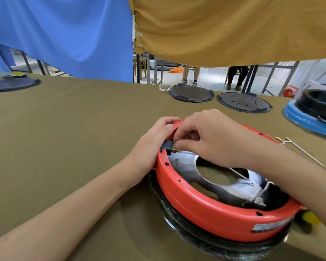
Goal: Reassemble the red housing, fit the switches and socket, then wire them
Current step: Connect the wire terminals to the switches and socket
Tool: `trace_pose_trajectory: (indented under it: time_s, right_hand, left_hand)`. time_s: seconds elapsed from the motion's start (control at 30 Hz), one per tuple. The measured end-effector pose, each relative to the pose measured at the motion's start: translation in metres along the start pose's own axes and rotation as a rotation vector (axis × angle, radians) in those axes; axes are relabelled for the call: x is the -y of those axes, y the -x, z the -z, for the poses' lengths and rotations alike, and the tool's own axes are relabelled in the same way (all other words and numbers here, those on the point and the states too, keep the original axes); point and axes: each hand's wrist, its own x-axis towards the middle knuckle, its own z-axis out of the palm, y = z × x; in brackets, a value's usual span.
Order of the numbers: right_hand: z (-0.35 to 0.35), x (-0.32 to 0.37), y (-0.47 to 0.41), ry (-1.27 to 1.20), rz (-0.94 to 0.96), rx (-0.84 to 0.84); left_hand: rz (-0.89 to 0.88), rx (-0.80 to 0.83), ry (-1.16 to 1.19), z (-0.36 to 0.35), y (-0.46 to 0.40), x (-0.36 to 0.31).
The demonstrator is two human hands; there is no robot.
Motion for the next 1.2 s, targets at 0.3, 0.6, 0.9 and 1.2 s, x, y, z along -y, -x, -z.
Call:
trace_pose_trajectory:
  time_s: [0.3, 0.6, 0.9, 1.2]
  right_hand:
    - [0.052, -0.022, 0.01, -0.117, -0.117, 0.123]
    - [0.044, -0.023, 0.012, 0.043, -0.137, 0.305]
    - [0.04, -0.025, 0.008, 0.08, -0.055, 0.064]
    - [0.019, -0.036, 0.002, 0.015, -0.091, -0.002]
  left_hand:
    - [0.024, 0.014, -0.002, 0.002, 0.001, -0.003]
    - [0.009, 0.025, -0.004, 0.002, 0.002, -0.003]
    - [0.033, 0.01, -0.013, 0.001, 0.001, -0.004]
    - [0.006, 0.031, -0.024, 0.002, 0.001, -0.002]
